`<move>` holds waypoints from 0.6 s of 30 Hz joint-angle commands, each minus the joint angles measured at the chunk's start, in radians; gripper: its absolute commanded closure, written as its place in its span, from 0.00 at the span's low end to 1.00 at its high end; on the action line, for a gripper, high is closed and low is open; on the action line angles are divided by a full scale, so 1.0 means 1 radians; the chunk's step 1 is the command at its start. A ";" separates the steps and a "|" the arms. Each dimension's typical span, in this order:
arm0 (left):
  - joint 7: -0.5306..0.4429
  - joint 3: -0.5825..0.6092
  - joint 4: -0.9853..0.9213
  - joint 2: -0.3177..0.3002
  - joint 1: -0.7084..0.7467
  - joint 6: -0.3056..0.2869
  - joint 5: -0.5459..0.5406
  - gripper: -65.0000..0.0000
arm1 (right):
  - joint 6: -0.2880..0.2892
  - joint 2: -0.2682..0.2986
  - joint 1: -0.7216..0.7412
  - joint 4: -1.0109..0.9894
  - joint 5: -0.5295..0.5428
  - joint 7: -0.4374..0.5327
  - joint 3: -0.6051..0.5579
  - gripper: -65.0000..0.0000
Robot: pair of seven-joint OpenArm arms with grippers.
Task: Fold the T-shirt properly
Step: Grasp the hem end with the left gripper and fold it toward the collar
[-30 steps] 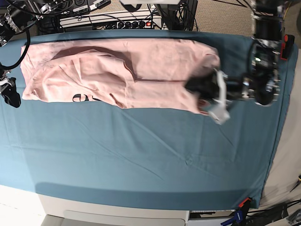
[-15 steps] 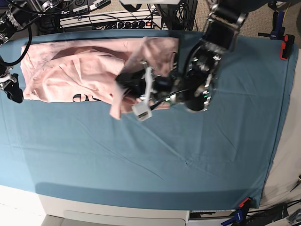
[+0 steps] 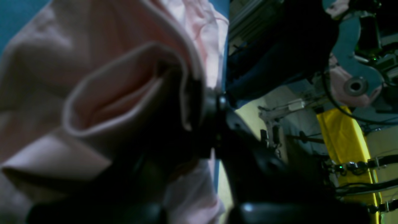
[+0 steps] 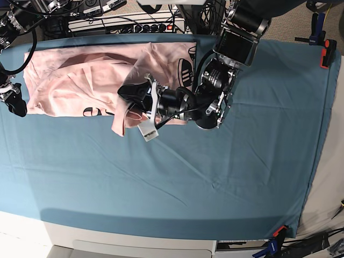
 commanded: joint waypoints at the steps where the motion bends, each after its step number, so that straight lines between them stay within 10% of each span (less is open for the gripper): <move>1: -0.020 0.008 0.015 0.014 -0.016 -0.009 -0.025 0.98 | 0.001 0.026 0.008 0.016 0.021 0.021 0.002 0.72; 7: -0.056 0.062 0.015 0.047 0.001 -0.009 0.058 0.60 | 0.001 0.026 0.008 0.016 0.021 0.021 0.002 0.72; 15: -0.021 0.080 0.016 0.056 -0.040 -0.009 0.090 0.60 | 0.001 0.026 0.008 0.016 0.021 0.021 0.002 0.72; 18: 0.055 0.079 0.018 0.029 -0.073 -0.009 0.050 0.87 | 0.001 0.026 0.008 0.016 0.021 0.021 0.002 0.72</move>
